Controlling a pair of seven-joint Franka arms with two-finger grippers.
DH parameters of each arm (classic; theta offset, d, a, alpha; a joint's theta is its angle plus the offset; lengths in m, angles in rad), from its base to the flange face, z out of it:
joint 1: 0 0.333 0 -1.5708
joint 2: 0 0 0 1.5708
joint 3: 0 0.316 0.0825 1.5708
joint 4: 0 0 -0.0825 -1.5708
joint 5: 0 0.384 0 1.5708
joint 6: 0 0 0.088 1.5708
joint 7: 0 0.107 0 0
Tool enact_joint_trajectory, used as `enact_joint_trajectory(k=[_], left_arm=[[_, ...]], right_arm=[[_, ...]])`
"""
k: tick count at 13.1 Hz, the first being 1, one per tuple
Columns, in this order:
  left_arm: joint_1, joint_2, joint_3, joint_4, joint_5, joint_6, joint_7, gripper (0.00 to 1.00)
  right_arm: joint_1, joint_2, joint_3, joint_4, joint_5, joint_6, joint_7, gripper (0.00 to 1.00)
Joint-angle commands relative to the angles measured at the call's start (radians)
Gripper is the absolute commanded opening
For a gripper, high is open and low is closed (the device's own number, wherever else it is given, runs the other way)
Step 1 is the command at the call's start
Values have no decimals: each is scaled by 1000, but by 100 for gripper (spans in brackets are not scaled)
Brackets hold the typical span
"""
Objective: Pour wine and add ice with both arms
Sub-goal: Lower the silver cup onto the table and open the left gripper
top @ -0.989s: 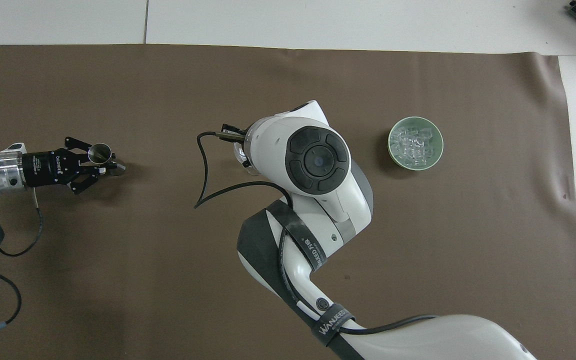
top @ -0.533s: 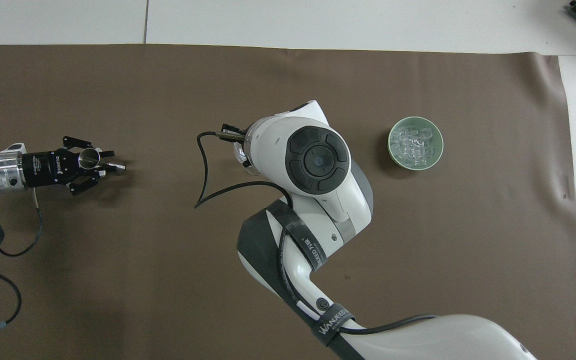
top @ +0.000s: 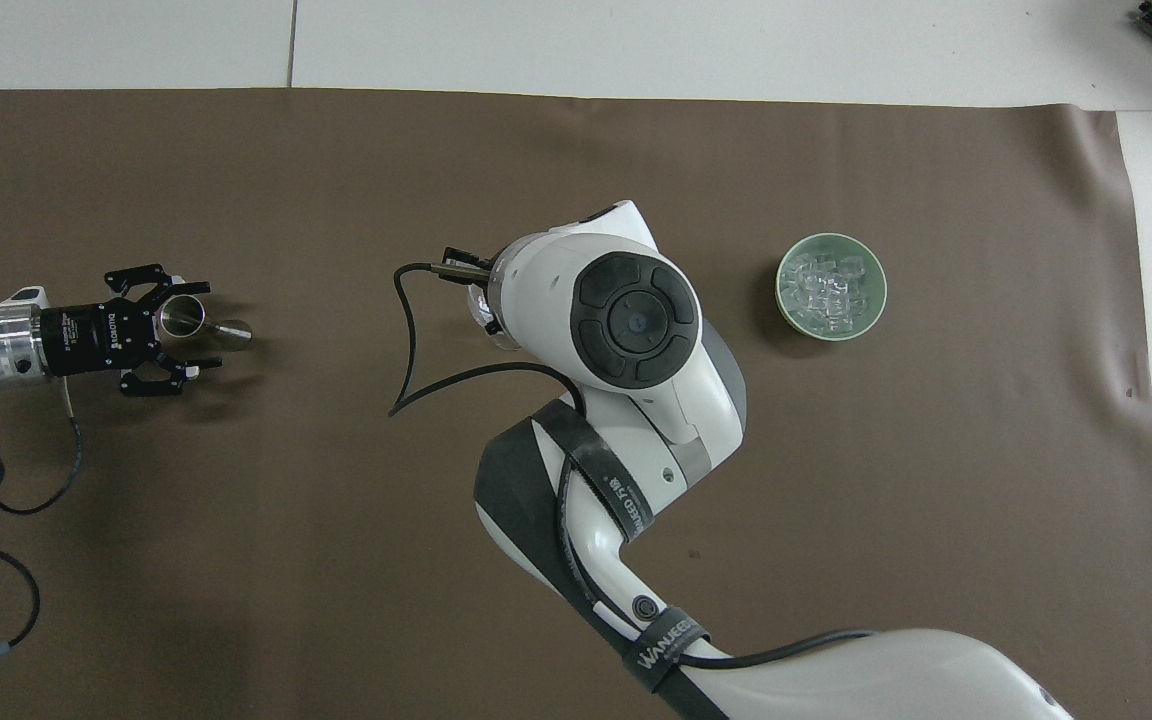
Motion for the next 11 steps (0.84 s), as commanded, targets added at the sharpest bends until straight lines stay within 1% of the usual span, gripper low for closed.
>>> enact_joint_trajectory(k=[1, 4, 6, 9, 10, 11], left_arm=[[34, 19, -7, 46, 67, -41, 14, 100], [34, 15, -7, 100, 148, -61, 12, 100], [34, 10, -9, 150, 215, -79, 11, 100], [29, -10, -12, 215, 323, -81, 14, 100], [26, -19, -13, 236, 367, -81, 17, 100], [18, -33, -15, 265, 413, -81, 26, 100]], right_arm=[[-4, 0, 4, 3, -11, 6, -16, 28], [-4, 0, 3, 3, -11, 4, -16, 29], [-10, -8, 3, 19, -11, -20, -24, 29], [-22, -23, -2, 98, -13, -146, -31, 29], [-26, -44, -7, 111, -13, -172, -51, 30], [-54, -70, -5, 111, -4, -197, -94, 32]])
